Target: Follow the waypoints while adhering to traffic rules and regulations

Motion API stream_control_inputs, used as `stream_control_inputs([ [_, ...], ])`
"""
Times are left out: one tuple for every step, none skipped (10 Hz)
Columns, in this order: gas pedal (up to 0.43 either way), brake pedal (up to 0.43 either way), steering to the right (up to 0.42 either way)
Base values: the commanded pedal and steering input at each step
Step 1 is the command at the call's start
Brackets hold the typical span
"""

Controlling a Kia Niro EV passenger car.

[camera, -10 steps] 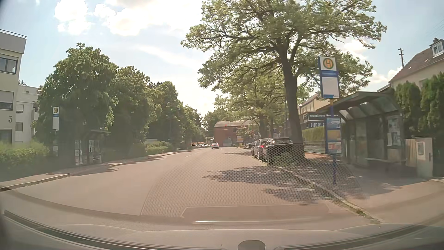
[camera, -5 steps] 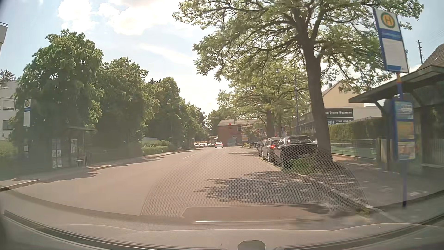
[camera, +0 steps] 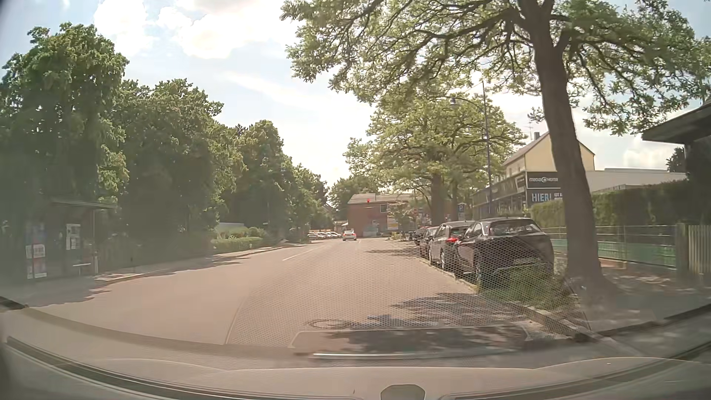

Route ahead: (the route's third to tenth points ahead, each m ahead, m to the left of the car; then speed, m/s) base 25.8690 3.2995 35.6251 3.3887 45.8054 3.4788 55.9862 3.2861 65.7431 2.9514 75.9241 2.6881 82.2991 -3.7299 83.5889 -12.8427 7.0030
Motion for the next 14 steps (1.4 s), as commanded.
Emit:
stream_control_inputs([
  [0.157,0.000,0.000],
  [0.157,0.000,0.000],
  [0.177,0.000,0.000],
  [0.189,0.000,0.000],
  [0.189,0.000,0.000],
  [0.197,0.000,0.000],
  [0.197,0.000,0.000],
  [0.197,0.000,0.000],
  [0.220,0.000,0.001],
  [0.220,0.000,0.001],
  [0.209,0.000,0.001],
  [0.209,0.000,0.002],
  [0.209,0.000,0.002],
  [0.209,0.000,0.002],
])
